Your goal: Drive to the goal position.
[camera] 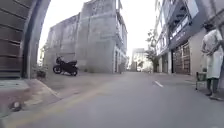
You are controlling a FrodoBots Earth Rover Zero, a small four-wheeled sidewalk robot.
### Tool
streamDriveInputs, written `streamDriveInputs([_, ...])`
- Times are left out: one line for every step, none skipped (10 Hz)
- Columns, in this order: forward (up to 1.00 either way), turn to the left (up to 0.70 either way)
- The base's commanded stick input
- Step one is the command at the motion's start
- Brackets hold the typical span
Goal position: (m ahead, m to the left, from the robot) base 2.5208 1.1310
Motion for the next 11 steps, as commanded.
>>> streamDriveInputs([1.0,0.0])
streamDriveInputs([1.0,-0.01])
streamDriveInputs([1.0,-0.05])
streamDriveInputs([1.0,-0.09])
streamDriveInputs([1.0,-0.14])
streamDriveInputs([1.0,-0.18])
streamDriveInputs([1.0,-0.22])
streamDriveInputs([1.0,-0.27])
streamDriveInputs([1.0,-0.31])
streamDriveInputs([1.0,-0.35])
streamDriveInputs([1.0,-0.39])
